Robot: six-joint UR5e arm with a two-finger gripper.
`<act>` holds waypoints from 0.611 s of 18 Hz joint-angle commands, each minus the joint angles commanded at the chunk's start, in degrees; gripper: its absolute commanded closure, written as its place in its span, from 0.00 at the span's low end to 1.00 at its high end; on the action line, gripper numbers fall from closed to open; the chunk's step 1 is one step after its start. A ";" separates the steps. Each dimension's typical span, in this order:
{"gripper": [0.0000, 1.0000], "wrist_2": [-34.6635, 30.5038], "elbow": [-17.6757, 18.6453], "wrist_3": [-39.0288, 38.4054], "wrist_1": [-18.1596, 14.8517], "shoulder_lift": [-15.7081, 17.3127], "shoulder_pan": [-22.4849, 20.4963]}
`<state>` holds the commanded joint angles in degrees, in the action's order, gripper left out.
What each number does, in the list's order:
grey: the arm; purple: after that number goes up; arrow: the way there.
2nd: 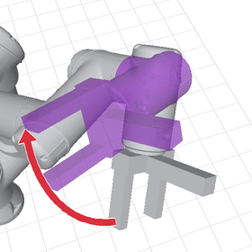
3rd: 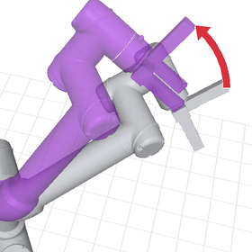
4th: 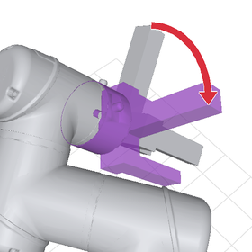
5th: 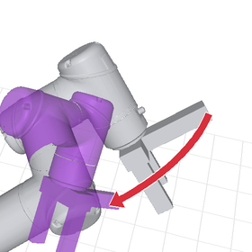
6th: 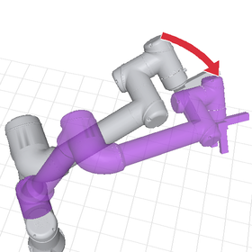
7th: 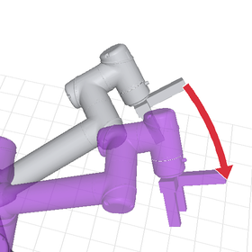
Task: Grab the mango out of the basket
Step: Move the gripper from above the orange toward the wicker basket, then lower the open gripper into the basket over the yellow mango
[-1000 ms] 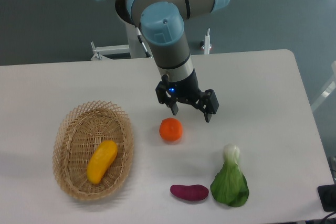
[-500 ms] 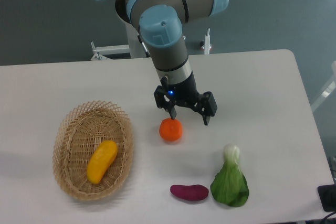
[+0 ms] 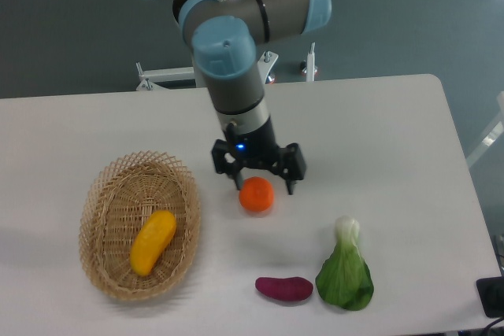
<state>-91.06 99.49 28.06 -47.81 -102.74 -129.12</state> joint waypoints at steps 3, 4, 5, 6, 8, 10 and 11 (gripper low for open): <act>0.00 0.00 0.79 -7.21 0.09 -1.05 6.15; 0.00 1.57 -0.43 -13.67 1.22 -5.76 10.60; 0.00 1.67 -0.53 -14.08 1.93 -6.59 11.78; 0.00 1.67 -0.35 -14.08 2.46 -7.46 12.57; 0.00 1.67 -0.35 -13.91 3.77 -9.57 13.11; 0.00 1.67 -0.44 -13.65 6.76 -11.68 13.89; 0.00 1.59 -0.44 -13.56 6.94 -12.04 14.16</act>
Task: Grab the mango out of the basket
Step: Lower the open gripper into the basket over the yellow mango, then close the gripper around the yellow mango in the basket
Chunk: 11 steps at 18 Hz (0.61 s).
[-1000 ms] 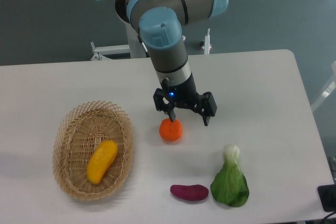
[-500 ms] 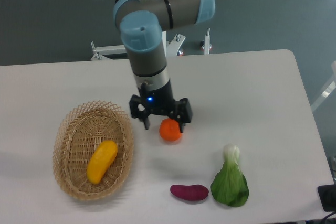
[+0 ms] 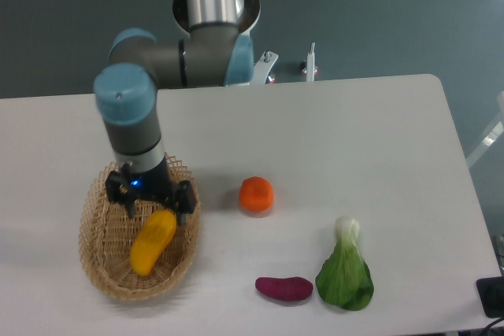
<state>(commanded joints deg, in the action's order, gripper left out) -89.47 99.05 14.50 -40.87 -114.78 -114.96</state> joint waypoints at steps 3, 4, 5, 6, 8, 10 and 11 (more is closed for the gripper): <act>0.00 0.00 0.26 1.22 0.00 -1.05 0.00; 0.00 0.00 0.26 2.19 0.00 -1.41 0.00; 0.00 -0.09 0.00 3.59 0.09 -1.84 0.00; 0.00 0.00 -0.09 4.39 0.09 -2.02 0.00; 0.00 0.00 0.09 4.92 0.00 -2.11 0.00; 0.00 -0.26 0.00 5.18 0.09 -3.07 0.00; 0.00 -0.26 -0.09 6.49 0.09 -3.43 0.00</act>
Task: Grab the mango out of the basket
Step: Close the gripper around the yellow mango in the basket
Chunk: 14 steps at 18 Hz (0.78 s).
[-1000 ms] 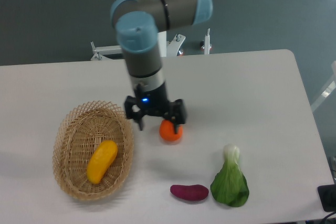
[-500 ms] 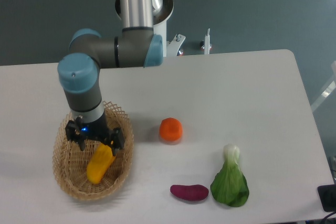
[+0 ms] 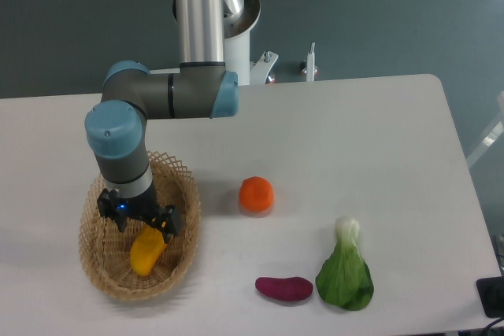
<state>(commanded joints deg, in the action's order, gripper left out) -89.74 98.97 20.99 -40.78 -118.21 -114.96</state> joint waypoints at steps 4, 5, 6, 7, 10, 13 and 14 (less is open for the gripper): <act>0.00 0.00 0.17 1.68 0.00 -0.44 -0.26; 0.00 0.00 0.44 1.94 0.00 -0.53 -0.26; 0.00 0.00 0.53 1.95 0.09 -0.62 -0.26; 0.00 -0.09 0.61 1.95 0.09 -0.62 -0.35; 0.00 -0.09 0.61 1.86 0.09 -0.71 -0.35; 0.18 -0.18 0.61 1.33 0.00 -0.62 -0.35; 0.23 -0.18 0.61 1.42 0.00 -0.62 -0.35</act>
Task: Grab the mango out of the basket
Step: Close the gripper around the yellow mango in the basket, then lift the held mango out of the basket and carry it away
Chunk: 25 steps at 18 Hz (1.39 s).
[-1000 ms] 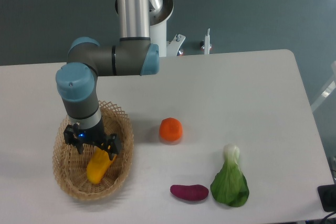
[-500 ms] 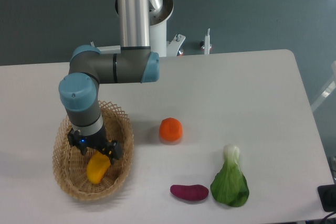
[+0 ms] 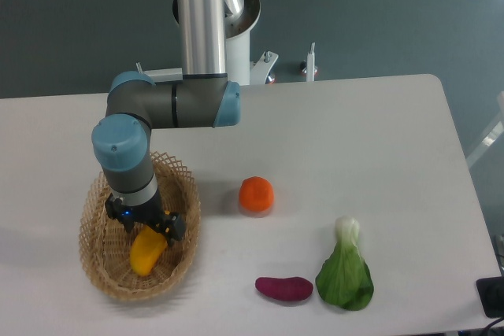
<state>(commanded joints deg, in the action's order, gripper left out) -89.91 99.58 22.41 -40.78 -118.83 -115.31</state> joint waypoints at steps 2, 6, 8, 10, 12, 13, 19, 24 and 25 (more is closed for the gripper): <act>0.31 0.00 -0.09 0.26 0.00 0.00 -0.09; 0.44 0.00 -0.18 0.44 0.00 0.26 -0.35; 0.50 0.00 -0.18 0.53 0.00 0.44 -0.53; 0.52 -0.61 -0.09 0.53 -0.09 0.70 -0.62; 0.52 -0.79 -0.09 0.62 -0.09 1.66 -0.70; 0.52 -0.79 0.00 0.70 -0.26 2.54 -0.96; 0.52 -3.52 0.44 4.73 -2.89 11.15 -5.61; 0.52 -3.08 0.35 16.49 -8.87 17.30 -16.67; 0.52 -2.90 0.18 21.31 -10.01 17.75 -20.61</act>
<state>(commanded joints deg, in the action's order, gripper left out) -92.81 99.76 43.72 -50.79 -101.08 -135.93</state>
